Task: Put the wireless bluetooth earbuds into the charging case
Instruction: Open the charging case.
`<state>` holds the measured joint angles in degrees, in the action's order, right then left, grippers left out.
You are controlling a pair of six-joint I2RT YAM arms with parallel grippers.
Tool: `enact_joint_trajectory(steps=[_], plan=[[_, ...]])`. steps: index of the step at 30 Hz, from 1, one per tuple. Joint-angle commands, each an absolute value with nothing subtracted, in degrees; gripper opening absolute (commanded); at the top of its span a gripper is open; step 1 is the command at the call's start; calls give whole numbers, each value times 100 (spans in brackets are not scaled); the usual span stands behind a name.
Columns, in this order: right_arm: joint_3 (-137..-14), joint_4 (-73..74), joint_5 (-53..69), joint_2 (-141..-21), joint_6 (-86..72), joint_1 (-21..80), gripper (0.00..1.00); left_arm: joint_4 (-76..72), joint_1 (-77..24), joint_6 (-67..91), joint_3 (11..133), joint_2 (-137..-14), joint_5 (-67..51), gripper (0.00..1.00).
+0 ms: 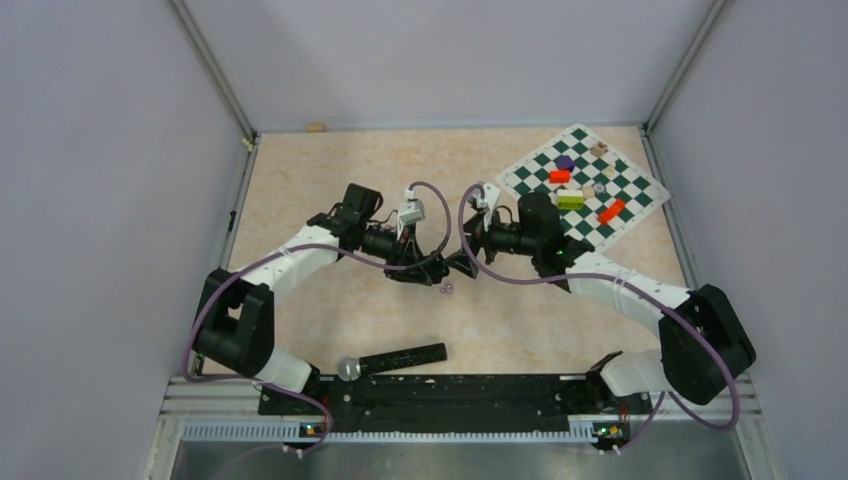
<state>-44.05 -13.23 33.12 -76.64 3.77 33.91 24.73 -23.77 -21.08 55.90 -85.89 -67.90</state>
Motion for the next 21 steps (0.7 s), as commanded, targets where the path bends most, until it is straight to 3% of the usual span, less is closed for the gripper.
enact_joint_trajectory(steps=[1,21], plan=[[-4658,-1316,3314,-7483,504,3324,99,2480,-2407,-2118,5578,-8526,-7166,0],[-4796,-1143,4143,-6865,38,2976,99,2493,-2408,-2133,5596,-8545,-7102,0]])
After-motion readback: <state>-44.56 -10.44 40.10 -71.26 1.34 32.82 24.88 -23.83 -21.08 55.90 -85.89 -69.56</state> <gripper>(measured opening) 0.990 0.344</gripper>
